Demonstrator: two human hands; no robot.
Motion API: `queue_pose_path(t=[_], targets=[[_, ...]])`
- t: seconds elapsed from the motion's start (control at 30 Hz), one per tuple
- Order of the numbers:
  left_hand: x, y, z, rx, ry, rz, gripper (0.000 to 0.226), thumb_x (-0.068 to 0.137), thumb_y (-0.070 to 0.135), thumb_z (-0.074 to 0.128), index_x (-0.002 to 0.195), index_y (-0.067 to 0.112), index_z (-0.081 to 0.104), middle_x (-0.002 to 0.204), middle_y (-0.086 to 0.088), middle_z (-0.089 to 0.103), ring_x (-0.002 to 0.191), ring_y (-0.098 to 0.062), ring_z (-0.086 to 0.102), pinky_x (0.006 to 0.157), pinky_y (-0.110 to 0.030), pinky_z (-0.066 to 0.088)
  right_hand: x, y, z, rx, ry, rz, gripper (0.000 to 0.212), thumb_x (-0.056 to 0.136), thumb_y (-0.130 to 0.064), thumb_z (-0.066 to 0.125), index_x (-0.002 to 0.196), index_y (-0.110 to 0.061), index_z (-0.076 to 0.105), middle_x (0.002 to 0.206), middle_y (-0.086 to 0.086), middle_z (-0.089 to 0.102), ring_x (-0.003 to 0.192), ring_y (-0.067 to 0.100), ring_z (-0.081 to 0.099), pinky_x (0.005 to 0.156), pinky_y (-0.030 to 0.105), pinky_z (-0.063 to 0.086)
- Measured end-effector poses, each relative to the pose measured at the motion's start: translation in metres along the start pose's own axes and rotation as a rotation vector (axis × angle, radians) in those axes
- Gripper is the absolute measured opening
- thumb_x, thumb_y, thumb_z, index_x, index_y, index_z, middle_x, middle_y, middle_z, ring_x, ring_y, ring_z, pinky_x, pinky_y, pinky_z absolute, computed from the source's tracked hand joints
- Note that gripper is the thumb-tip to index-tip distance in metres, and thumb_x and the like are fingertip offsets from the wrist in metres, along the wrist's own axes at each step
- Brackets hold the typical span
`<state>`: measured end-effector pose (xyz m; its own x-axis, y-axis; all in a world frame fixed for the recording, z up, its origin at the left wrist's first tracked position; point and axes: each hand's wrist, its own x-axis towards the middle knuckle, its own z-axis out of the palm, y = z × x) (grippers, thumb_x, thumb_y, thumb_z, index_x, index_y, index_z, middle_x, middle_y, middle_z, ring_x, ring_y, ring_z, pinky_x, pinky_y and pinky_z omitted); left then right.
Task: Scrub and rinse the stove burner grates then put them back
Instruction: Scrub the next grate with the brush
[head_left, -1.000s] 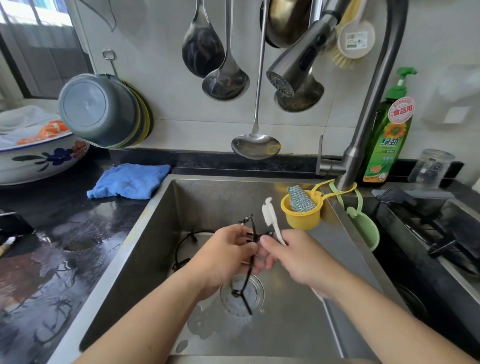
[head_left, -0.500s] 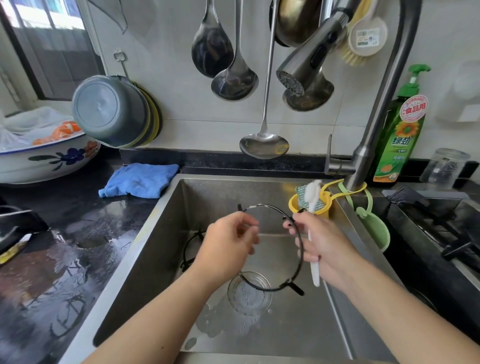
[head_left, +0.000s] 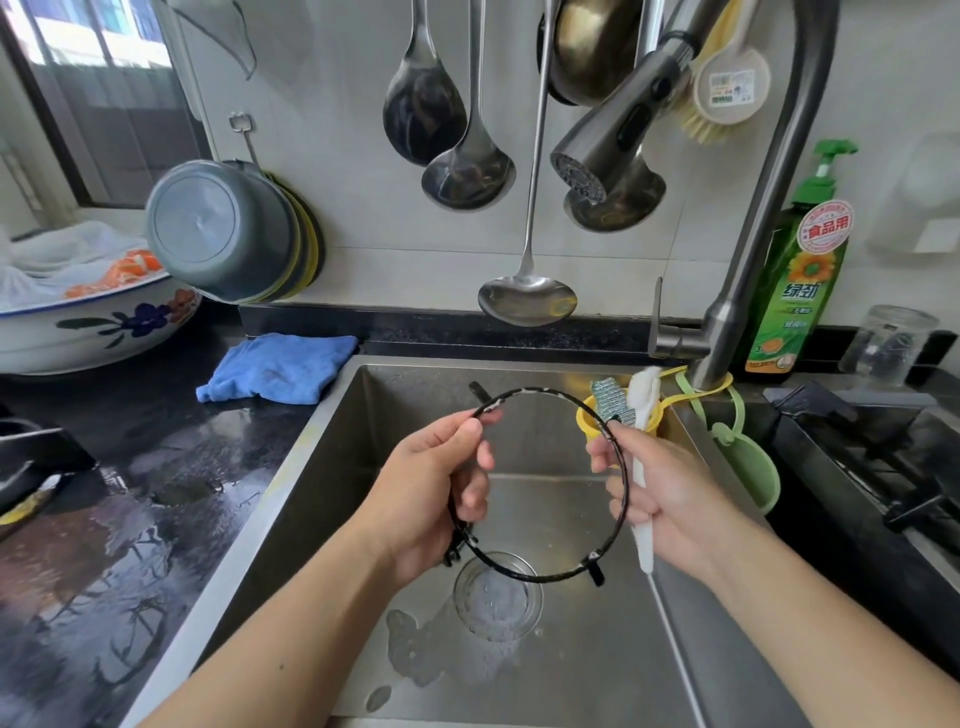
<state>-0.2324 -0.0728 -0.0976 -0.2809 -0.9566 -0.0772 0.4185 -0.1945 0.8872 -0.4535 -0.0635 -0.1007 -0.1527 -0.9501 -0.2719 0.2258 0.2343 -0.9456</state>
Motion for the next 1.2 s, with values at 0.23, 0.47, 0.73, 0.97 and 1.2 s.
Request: queue_pose_path(t=[0.23, 0.47, 0.73, 0.97, 1.2], targets=[[-0.001, -0.007, 0.0, 0.293, 0.006, -0.033, 0.031, 0.104, 0.014, 0.053, 0.132, 0.021, 0.065, 0.058, 0.001, 0.037, 0.048, -0.009, 0.026, 0.044, -0.022, 0.021, -0.017, -0.008, 0.007, -0.9, 0.331, -0.544, 0.041, 0.108, -0.036, 0.03, 0.116, -0.019, 0.066, 0.09, -0.005, 0.058, 0.086, 0.021, 0.053, 0.069, 0.034, 0.037], [-0.006, -0.007, 0.007, 0.455, -0.079, -0.003, 0.036, 0.107, 0.014, 0.046, 0.12, 0.034, 0.073, 0.056, 0.005, 0.029, 0.049, -0.01, 0.021, 0.044, -0.022, 0.02, -0.03, 0.012, 0.035, -1.243, 0.055, -0.812, 0.061, 0.105, -0.022, 0.043, 0.145, -0.064, 0.024, 0.081, -0.008, 0.044, 0.073, 0.016, 0.049, 0.061, 0.038, 0.046], [-0.004, -0.001, 0.0, 0.546, -0.02, -0.008, 0.034, 0.105, 0.016, 0.049, 0.112, 0.032, 0.078, 0.06, 0.002, 0.022, 0.048, -0.012, 0.018, 0.044, -0.022, 0.018, -0.028, 0.008, 0.021, -1.274, -0.039, -0.818, 0.049, 0.105, -0.023, 0.048, 0.145, -0.052, 0.042, 0.076, -0.008, 0.04, 0.066, 0.012, 0.044, 0.054, 0.036, 0.04], [-0.004, -0.001, 0.005, 0.448, 0.025, -0.076, 0.027, 0.104, 0.015, 0.053, 0.116, 0.026, 0.074, 0.057, 0.007, 0.023, 0.045, -0.009, 0.019, 0.044, -0.021, 0.016, -0.016, 0.003, 0.019, -1.268, 0.057, -0.837, 0.049, 0.104, -0.021, 0.05, 0.143, -0.051, 0.043, 0.074, -0.009, 0.04, 0.066, 0.015, 0.044, 0.052, 0.037, 0.039], [-0.004, 0.002, 0.002, 0.451, 0.041, -0.053, 0.028, 0.104, 0.014, 0.053, 0.119, 0.024, 0.074, 0.056, 0.005, 0.02, 0.047, -0.011, 0.017, 0.044, -0.022, 0.015, -0.019, 0.005, 0.023, -1.278, 0.026, -0.837, 0.047, 0.105, -0.021, 0.049, 0.142, -0.05, 0.047, 0.073, -0.007, 0.04, 0.065, 0.014, 0.043, 0.054, 0.037, 0.039]])
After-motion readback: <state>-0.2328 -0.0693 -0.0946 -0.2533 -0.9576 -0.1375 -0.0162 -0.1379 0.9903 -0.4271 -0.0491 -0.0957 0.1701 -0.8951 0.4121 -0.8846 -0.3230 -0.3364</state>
